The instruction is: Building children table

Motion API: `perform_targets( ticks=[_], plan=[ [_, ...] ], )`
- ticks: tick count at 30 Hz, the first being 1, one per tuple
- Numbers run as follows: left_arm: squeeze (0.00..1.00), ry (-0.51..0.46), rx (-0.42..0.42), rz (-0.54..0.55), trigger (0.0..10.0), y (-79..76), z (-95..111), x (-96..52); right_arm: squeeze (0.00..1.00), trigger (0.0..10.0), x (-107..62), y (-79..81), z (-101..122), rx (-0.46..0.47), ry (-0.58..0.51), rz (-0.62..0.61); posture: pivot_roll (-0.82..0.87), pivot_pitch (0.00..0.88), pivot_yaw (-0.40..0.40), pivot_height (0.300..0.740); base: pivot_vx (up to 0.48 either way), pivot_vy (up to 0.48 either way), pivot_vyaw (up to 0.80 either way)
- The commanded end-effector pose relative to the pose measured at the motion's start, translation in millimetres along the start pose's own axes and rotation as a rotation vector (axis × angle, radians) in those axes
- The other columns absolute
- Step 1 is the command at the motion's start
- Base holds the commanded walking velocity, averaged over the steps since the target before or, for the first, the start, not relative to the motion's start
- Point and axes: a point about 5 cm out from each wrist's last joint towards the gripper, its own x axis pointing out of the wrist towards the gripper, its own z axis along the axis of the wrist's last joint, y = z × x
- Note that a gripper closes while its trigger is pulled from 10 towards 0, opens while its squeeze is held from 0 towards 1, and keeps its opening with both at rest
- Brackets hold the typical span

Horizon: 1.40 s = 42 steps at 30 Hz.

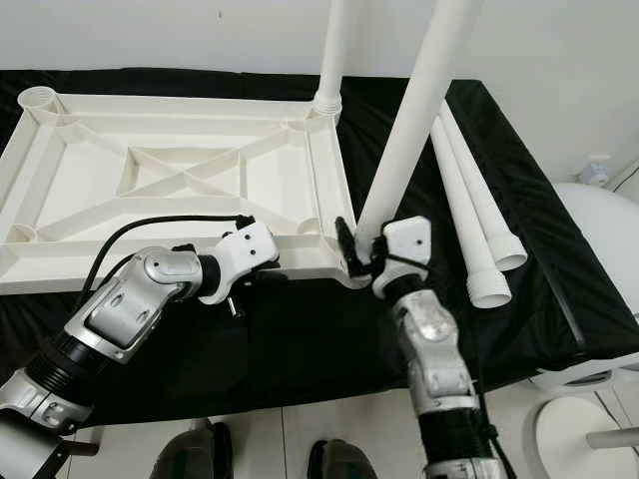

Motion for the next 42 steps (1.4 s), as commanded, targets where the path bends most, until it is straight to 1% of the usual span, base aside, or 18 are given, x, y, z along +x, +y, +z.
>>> perform_targets(
  ticks=[1, 2, 4, 7, 9, 10, 13, 15, 16, 20, 22, 23, 25, 28, 32, 35, 38, 42],
  plan=[
    [0.0, -0.05, 0.047, 0.021, 10.0, 3.4, 13.9, -0.6, 0.0, 10.0, -0.2, -6.9, 0.1, 0.006, 0.014, 0.036, 0.02, 0.088, -0.04, 0.74, 0.0, 0.0, 0.0],
    [0.0, -0.05, 0.047, 0.021, 10.0, 3.4, 13.9, -0.6, 0.0, 10.0, -0.2, -6.9, 0.1, 0.006, 0.014, 0.036, 0.02, 0.088, -0.04, 0.74, 0.0, 0.0, 0.0],
    [0.0, -0.051, 0.047, 0.021, 10.0, 3.7, 14.5, -0.2, 0.0, 10.0, 0.7, -12.5, 3.3, 0.011, 0.012, 0.085, 0.02, 0.088, -0.04, 0.74, 0.0, 0.0, 0.0],
    [0.0, -0.052, 0.048, 0.021, 10.0, 3.8, 14.7, -0.2, 0.0, 10.0, 0.9, -13.7, 4.7, 0.006, 0.009, 0.107, 0.02, 0.088, -0.04, 0.74, 0.0, 0.0, 0.0],
    [0.0, -0.053, 0.048, 0.022, 10.0, 4.3, 15.0, 0.1, 0.0, 10.0, 2.4, -17.5, 8.0, 0.006, 0.012, 0.167, 0.01, 0.088, -0.04, 0.74, 0.0, 0.0, 0.0],
    [0.0, -0.053, 0.048, 0.022, 10.0, 4.3, 15.0, 0.1, 0.0, 10.0, 2.4, -17.5, 8.0, 0.006, 0.012, 0.167, 0.01, 0.088, -0.04, 0.74, 0.0, 0.0, 0.0],
    [0.0, -0.054, 0.049, 0.023, 10.0, 4.5, 15.4, 0.5, 0.0, 10.0, 5.1, -22.5, 11.2, -0.007, 0.022, 0.241, 0.01, 0.088, -0.041, 0.74, 0.0, 0.0, 0.0],
    [0.0, -0.054, 0.049, 0.024, 10.0, 4.6, 15.5, 0.6, 0.0, 10.0, 5.6, -22.9, 11.4, -0.011, 0.03, 0.262, 0.01, 0.088, -0.042, 0.74, 0.0, 0.0, 0.0],
    [0.0, -0.055, 0.048, 0.025, 10.0, 4.8, 15.6, 0.6, 0.0, 10.0, 6.0, -23.5, 11.8, -0.003, 0.042, 0.306, 0.01, 0.088, -0.043, 0.74, 0.0, 0.0, 0.0],
    [0.0, -0.056, 0.048, 0.025, 10.0, 4.7, 15.7, 0.6, 0.0, 10.0, 6.0, -23.6, 12.0, 0.005, 0.053, 0.343, 0.01, 0.088, -0.043, 0.74, 0.0, 0.0, 0.0],
    [0.0, -0.057, 0.047, 0.025, 10.0, 4.2, 15.9, 0.6, 0.0, 10.0, 3.9, -21.2, 11.9, 0.02, 0.069, 0.417, 0.01, 0.086, -0.042, 0.74, 0.0, 0.0, 0.0],
    [0.0, -0.057, 0.047, 0.025, 10.0, 4.2, 15.9, 0.6, 0.0, 10.0, 3.9, -21.2, 11.9, 0.02, 0.069, 0.417, 0.01, 0.086, -0.042, 0.74, 0.0, 0.0, 0.0],
    [0.0, -0.057, 0.049, 0.023, 10.0, 4.0, 16.1, 0.4, 0.0, 10.0, 0.3, -18.8, 11.0, 0.045, 0.099, 0.503, 0.02, 0.086, -0.041, 0.74, 0.0, 0.0, 0.0],
    [0.0, -0.057, 0.049, 0.022, 10.0, 4.0, 16.0, 0.2, 0.0, 10.0, -2.4, -18.2, 10.6, 0.064, 0.119, 0.555, 0.02, 0.084, -0.039, 0.74, 0.0, 0.0, 0.0],
    [0.0, -0.056, 0.052, 0.02, 10.0, 3.8, 15.7, 0.0, 0.0, 10.0, -3.4, -22.0, 13.7, 0.069, 0.123, 0.597, 0.02, 0.082, -0.034, 0.74, 0.0, 0.0, 0.0],
    [0.0, -0.056, 0.053, 0.018, 10.0, 3.6, 15.8, 0.2, 0.0, 10.0, -2.8, -24.9, 14.4, 0.061, 0.126, 0.599, 0.01, 0.079, -0.032, 0.74, 0.0, 0.0, 0.0],
    [0.0, -0.058, 0.056, 0.014, 10.0, 3.2, 16.8, 1.0, 0.0, 10.0, 0.8, -33.1, 17.7, 0.034, 0.121, 0.591, 0.01, 0.078, -0.03, 0.74, 0.0, 0.0, 0.0],
    [0.0, -0.059, 0.058, 0.011, 10.0, 2.7, 17.0, 1.4, 0.0, 10.0, 3.9, -36.0, 19.9, 0.024, 0.112, 0.582, 0.01, 0.073, -0.028, 0.74, 0.0, 0.0, 0.0]
  ],
)
